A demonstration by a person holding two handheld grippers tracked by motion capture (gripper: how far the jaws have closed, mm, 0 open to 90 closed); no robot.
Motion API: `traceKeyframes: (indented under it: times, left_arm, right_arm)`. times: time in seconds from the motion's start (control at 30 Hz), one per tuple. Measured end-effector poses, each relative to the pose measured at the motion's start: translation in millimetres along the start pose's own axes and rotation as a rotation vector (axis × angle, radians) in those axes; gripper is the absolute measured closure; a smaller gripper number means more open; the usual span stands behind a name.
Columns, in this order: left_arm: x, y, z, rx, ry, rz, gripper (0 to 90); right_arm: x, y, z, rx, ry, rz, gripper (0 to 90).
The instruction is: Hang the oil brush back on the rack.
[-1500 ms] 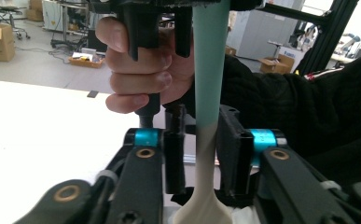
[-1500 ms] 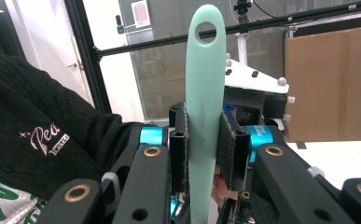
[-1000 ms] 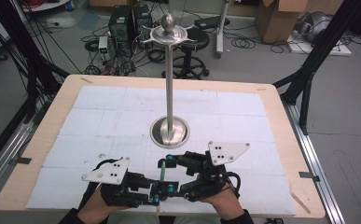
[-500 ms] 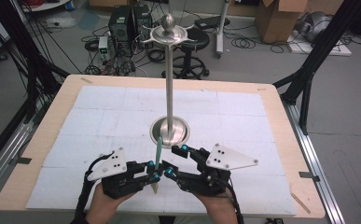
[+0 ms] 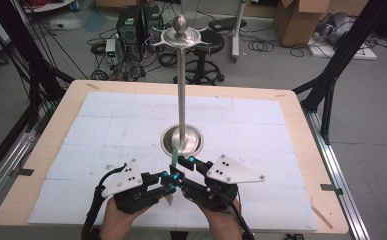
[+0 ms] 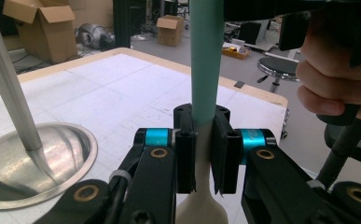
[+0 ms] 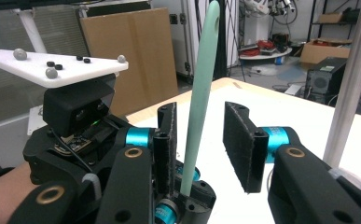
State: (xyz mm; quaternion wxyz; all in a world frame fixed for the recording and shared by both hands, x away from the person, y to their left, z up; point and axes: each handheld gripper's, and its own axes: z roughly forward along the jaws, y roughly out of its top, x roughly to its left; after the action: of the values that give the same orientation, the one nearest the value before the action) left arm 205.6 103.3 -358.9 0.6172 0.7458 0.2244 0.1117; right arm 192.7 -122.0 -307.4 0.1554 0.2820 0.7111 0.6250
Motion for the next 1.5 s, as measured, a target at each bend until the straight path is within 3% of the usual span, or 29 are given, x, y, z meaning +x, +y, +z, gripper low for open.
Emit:
traceKeyframes:
  times: [0.47,0.57,0.67,0.77,0.9,0.97,1.07,1.17,1.3,1.5]
  left_arm:
    - [-1.5,-0.4,2.0,-0.01,0.008,0.002,80.9]
    - [-0.6,-0.5,1.5,-0.015,-0.005,0.003,80.7]
    - [1.7,-1.6,-0.3,-0.031,-0.05,-0.013,75.7]
    - [6.7,-4.2,-5.2,-0.044,-0.071,-0.02,65.7]
    - [19.7,-8.6,-18.9,-0.09,-0.116,-0.046,54.2]
    - [26.4,-10.4,-26.3,-0.104,-0.119,-0.051,49.3]
    - [39.3,-15.1,-38.0,-0.124,-0.107,-0.053,33.2]
    - [50.5,-21.1,-48.0,-0.133,-0.088,-0.058,26.8]
    - [61.4,-28.7,-57.7,-0.109,-0.022,-0.058,16.8]
    - [72.2,-33.5,-67.8,-0.126,0.014,-0.053,16.9]
  right_arm:
    - [-2.1,0.0,2.0,-0.006,0.007,0.029,79.6]
    - [-1.9,0.1,1.7,-0.008,0.026,0.033,81.4]
    - [-2.6,0.3,1.3,-0.006,0.041,0.037,82.1]
    - [-7.7,0.7,1.4,0.007,0.076,0.069,82.3]
    - [-21.8,3.2,1.6,0.004,0.141,0.033,82.3]
    - [-29.7,5.1,2.5,0.004,0.184,0.043,82.3]
    - [-42.1,8.0,6.9,0.001,0.287,0.028,82.3]
    - [-52.4,11.4,12.0,-0.008,0.358,0.02,82.2]
    - [-66.1,25.9,19.3,-0.01,0.409,-0.018,82.2]
    - [-80.5,54.1,28.3,-0.006,0.463,-0.043,82.1]
